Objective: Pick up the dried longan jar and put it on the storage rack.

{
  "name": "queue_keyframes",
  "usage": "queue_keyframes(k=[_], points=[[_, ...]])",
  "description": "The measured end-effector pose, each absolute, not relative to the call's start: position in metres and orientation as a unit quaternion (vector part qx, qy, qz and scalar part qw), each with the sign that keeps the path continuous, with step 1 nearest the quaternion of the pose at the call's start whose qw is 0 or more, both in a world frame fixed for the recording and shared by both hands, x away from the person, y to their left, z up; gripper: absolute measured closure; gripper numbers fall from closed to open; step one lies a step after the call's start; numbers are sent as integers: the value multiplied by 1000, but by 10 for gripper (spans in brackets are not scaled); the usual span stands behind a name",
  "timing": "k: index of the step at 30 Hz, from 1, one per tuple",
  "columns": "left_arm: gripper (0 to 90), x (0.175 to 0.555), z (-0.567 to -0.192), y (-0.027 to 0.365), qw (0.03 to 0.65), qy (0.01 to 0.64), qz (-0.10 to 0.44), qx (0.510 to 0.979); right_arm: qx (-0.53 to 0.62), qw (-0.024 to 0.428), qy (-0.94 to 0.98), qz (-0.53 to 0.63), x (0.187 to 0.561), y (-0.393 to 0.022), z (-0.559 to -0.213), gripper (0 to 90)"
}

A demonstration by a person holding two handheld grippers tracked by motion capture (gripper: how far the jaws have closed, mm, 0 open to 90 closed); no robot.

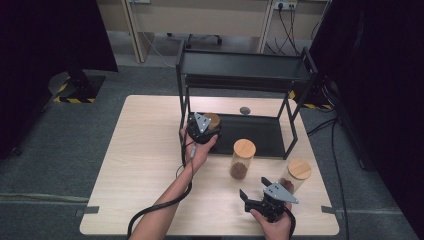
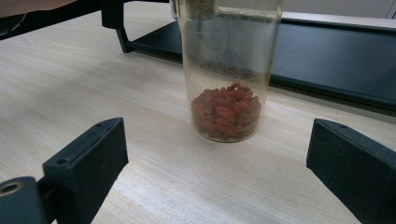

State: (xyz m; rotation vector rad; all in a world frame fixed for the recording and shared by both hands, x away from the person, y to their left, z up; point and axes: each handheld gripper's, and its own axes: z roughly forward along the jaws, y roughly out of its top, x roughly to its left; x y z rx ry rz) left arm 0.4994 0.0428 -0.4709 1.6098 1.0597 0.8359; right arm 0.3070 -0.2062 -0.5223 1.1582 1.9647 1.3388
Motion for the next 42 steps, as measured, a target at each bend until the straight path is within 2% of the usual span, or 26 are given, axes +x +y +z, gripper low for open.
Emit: queue_keyframes(k=[42], points=[[237, 519, -495, 37, 470, 460, 340, 672, 424, 246, 720, 491, 307, -206, -522, 55]])
